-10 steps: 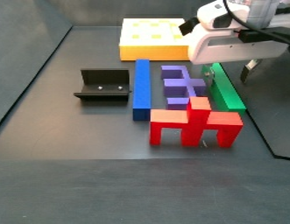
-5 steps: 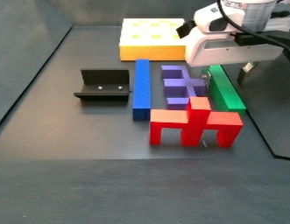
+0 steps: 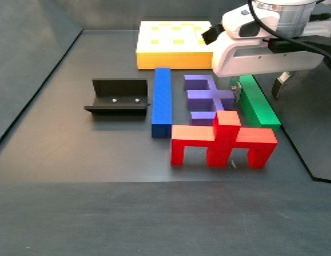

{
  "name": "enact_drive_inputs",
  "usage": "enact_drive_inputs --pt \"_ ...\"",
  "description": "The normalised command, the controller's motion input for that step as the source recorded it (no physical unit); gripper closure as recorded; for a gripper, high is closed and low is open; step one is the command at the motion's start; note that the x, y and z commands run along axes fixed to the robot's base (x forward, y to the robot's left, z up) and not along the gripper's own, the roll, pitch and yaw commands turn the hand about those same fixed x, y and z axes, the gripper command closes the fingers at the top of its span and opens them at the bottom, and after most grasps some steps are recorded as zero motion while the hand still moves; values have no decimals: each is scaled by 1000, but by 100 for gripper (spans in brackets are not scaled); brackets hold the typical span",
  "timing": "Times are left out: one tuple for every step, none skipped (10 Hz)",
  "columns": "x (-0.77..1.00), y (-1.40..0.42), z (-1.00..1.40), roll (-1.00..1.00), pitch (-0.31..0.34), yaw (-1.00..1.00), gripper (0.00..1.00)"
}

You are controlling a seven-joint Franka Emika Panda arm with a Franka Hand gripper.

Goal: Pick up the green object. Move up. Move to above the board. Insert the green object.
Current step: Pick up the green object.

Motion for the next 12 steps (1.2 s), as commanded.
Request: enact_drive_inputs --pt "0 0 -160 7 -17 0 0" --pt "0 0 -149 11 -11 0 0" --pt "0 0 -94 10 0 0 0" --pt "0 0 -69 0 0 0 0" --pt "0 0 -31 -3 0 0 0" --pt "0 0 0 0 0 0 0" --pt "0 0 0 0 0 0 100" --pt "0 0 0 0 0 0 100" --pt "0 0 0 0 0 0 100" --pt "0 0 0 0 0 0 100" --pt "0 0 0 0 0 0 100" --pt "0 0 0 0 0 0 100"
